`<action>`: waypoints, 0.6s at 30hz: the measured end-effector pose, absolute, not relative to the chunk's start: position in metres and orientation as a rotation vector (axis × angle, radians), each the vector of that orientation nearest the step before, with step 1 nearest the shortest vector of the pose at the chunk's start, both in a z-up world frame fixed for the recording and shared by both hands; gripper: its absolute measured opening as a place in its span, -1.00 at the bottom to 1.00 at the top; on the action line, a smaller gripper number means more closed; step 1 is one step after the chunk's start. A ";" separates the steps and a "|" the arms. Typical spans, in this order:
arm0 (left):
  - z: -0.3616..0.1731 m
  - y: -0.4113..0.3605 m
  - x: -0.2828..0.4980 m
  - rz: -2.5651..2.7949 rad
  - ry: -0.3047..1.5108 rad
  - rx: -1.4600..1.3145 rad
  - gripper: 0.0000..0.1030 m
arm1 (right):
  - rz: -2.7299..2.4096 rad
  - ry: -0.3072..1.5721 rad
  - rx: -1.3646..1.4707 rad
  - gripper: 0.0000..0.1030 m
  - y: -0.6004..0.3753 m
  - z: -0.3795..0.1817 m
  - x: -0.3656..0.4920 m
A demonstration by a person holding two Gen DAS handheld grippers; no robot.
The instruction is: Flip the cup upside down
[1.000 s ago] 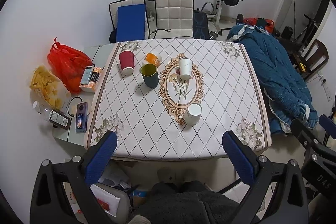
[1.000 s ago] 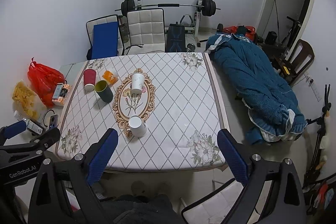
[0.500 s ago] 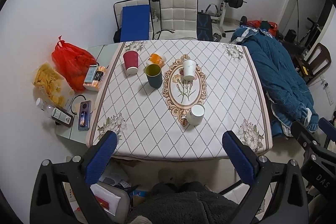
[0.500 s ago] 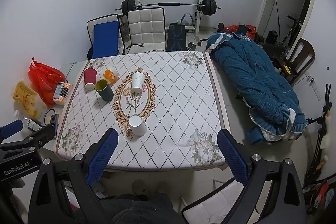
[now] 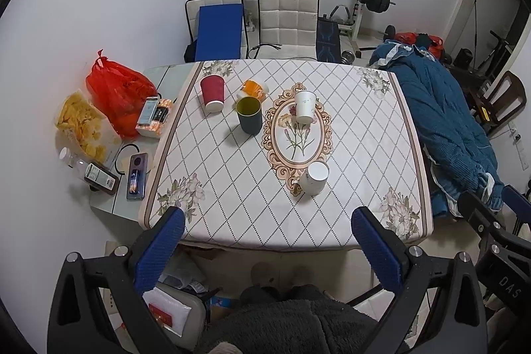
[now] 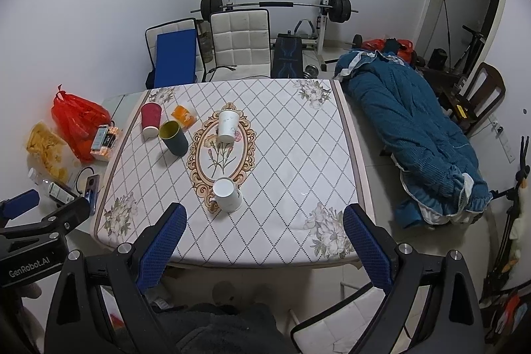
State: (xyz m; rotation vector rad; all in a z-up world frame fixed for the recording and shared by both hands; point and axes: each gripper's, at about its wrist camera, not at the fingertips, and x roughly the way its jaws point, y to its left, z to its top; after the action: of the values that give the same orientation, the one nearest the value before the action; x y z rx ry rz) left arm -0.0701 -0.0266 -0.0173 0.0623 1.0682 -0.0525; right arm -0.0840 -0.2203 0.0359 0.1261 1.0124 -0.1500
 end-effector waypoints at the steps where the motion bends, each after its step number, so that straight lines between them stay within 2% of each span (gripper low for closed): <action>1: -0.017 -0.026 -0.071 -0.051 1.068 0.062 1.00 | -0.148 1.013 0.125 0.89 -0.220 0.036 -0.084; 18: -0.023 -0.025 -0.070 -0.047 1.091 0.053 1.00 | -0.128 1.033 0.132 0.89 -0.219 0.030 -0.087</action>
State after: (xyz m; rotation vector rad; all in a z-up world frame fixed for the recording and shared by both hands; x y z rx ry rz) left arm -0.0705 -0.0253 -0.0227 0.0532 1.0911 -0.0466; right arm -0.0872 -0.2192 0.0299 0.1317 1.0329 -0.1277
